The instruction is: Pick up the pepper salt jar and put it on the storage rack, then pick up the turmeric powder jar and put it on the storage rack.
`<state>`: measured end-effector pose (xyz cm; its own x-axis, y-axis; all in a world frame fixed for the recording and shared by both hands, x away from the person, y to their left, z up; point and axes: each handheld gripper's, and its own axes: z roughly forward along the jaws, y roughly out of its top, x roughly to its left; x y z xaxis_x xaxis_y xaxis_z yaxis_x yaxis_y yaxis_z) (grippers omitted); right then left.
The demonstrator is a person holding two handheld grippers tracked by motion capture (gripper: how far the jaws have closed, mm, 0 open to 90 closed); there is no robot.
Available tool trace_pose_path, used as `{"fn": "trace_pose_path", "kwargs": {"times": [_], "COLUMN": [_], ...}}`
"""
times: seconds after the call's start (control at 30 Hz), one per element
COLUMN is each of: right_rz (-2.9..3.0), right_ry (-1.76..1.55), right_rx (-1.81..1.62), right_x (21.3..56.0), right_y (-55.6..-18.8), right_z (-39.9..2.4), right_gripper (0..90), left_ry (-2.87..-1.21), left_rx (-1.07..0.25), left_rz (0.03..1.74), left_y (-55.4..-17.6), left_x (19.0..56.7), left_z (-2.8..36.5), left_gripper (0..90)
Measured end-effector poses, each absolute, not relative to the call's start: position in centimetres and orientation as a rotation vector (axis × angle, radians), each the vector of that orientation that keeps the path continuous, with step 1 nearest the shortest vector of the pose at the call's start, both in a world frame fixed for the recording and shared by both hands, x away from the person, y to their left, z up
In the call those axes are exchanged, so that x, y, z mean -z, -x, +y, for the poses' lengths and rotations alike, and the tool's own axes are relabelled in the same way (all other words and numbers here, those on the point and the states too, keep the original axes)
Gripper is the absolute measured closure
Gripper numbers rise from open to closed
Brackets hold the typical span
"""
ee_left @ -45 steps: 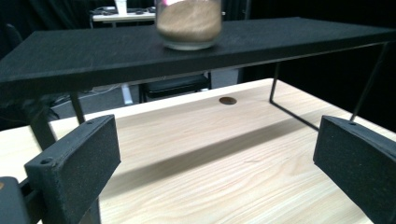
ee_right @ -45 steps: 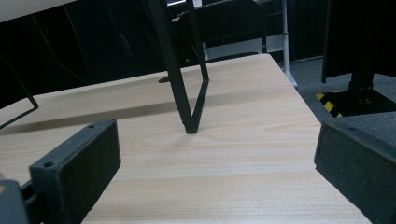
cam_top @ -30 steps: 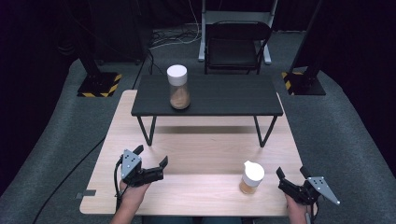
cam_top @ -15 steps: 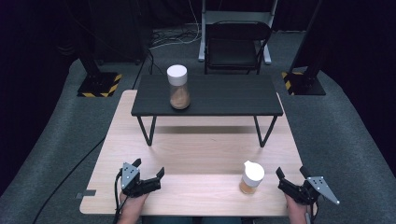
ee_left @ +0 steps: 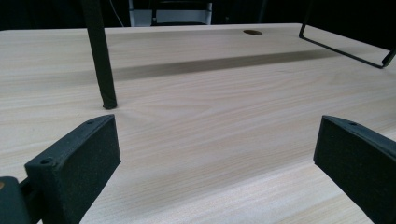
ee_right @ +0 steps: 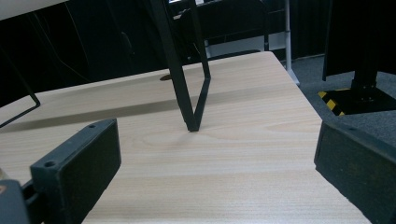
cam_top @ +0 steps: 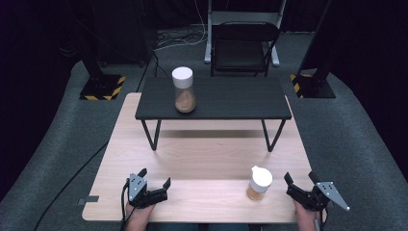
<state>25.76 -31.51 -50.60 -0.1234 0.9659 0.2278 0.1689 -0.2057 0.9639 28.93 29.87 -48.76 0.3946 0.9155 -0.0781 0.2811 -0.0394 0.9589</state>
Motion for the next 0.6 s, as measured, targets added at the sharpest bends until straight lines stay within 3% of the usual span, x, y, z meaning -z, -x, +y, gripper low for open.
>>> {"fn": "trace_pose_path", "kwargs": {"times": [0.6], "right_rz": [1.378], "right_ry": [-1.452], "right_rx": [-1.368], "right_x": [49.5], "right_y": [-26.4], "right_z": [-31.7], "right_gripper": [0.0], "left_ry": [-1.561], "left_rx": [-0.722], "left_rz": [1.12], "left_y": [-29.1], "left_x": [48.7], "left_z": [29.8], "left_gripper": [0.0]}}
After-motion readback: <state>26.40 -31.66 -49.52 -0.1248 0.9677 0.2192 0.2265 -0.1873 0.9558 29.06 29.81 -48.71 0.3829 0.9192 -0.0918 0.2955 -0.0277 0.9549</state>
